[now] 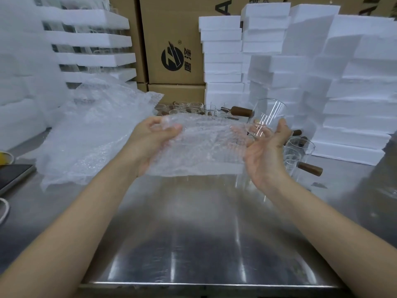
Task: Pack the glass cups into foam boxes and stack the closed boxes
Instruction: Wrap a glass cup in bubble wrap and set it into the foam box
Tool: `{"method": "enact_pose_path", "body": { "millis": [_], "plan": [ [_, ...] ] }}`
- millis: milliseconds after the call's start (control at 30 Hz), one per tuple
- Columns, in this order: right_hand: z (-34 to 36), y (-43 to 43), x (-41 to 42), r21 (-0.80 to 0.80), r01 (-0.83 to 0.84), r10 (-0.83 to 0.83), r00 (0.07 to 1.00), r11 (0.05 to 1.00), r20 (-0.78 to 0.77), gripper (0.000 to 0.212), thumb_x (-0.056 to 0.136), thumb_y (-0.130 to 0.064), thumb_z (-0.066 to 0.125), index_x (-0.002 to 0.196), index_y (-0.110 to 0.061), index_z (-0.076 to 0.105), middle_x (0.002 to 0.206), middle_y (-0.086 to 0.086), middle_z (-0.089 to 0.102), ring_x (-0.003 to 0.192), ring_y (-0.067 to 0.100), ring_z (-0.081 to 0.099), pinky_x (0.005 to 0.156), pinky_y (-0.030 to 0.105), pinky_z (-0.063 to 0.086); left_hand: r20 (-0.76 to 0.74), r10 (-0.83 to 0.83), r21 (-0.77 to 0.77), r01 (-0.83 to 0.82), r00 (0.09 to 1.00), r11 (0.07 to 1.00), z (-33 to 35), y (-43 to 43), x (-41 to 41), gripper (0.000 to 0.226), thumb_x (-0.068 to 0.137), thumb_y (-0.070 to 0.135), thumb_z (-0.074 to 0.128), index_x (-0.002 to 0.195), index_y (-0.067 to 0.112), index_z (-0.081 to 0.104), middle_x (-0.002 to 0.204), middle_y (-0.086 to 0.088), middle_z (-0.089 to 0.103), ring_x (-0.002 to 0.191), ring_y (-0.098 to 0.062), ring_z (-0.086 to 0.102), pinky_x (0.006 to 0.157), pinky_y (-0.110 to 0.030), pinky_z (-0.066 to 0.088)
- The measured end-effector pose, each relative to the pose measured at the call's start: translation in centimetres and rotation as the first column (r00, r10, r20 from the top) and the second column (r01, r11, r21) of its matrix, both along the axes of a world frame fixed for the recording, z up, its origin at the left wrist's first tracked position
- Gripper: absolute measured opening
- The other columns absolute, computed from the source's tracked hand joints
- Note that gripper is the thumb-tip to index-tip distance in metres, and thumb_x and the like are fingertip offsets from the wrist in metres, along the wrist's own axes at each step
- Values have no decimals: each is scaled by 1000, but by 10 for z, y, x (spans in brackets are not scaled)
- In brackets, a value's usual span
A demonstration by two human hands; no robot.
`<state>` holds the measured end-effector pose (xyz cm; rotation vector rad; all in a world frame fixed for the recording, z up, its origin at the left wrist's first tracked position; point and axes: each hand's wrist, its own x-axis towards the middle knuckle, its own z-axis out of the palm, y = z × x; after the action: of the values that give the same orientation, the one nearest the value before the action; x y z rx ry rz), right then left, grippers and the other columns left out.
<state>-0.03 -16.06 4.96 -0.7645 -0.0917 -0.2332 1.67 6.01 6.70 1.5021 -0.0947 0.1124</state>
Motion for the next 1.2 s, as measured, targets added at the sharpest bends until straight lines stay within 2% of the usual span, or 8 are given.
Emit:
{"method": "enact_pose_path", "body": {
  "millis": [100,167,267,367,533,867,1033,1200],
  "plan": [
    [-3,4,0,-33,-66,67,997,997,23,65,99,-55,27,147,-11,25,128,17,52,98,26,71,83,50,57,517,431,330,-637,740,697,-9,-2,-1,38,79,19,77,109,18,55,110,0,54,102,-12,53,88,-24,41],
    [-6,10,0,-73,-106,109,993,992,36,67,98,-55,28,148,-11,24,125,17,55,102,28,69,82,48,57,825,226,312,-751,518,581,-17,-11,-7,19,84,26,69,98,16,59,99,0,54,96,-15,47,84,-27,30],
    [-13,18,-1,-167,-149,159,986,975,47,71,91,-58,33,144,-11,29,124,17,57,112,31,64,91,50,53,692,-33,458,-403,722,792,-21,-43,-21,37,79,55,64,87,22,51,81,12,48,74,-6,45,67,-18,36],
    [-16,22,-2,-234,-139,158,985,962,64,69,92,-58,32,140,-8,34,121,14,62,113,33,64,91,44,54,572,-141,630,-323,808,707,-28,-52,-18,30,79,30,70,98,22,49,87,8,53,79,-8,49,73,-30,46],
    [-2,2,1,-268,-12,28,998,963,56,67,97,-53,28,148,-9,28,113,3,58,75,12,53,67,22,40,553,121,478,-432,825,764,-20,-21,-5,2,90,13,63,89,15,64,77,6,63,62,2,56,63,-14,45],
    [6,-7,-4,-290,-550,581,813,784,28,53,76,-41,72,124,-23,56,100,15,64,78,28,66,67,27,58,309,201,440,-327,930,836,-20,-16,-1,30,90,16,65,61,15,70,54,9,66,46,-7,62,58,-22,56],
    [7,-16,0,-699,-252,367,930,669,16,30,73,-46,63,92,-26,51,73,1,65,58,23,63,50,26,44,307,231,336,-332,923,881,-17,-10,0,29,79,22,79,106,13,73,64,11,64,49,-5,61,67,-25,58],
    [1,-19,-4,-899,-42,326,939,436,114,25,78,-40,72,82,-23,54,86,11,69,65,12,60,60,19,47,309,117,310,-216,944,926,-6,-10,-5,13,80,22,78,88,12,76,63,2,67,49,-7,58,53,-16,49]
  ]
}}
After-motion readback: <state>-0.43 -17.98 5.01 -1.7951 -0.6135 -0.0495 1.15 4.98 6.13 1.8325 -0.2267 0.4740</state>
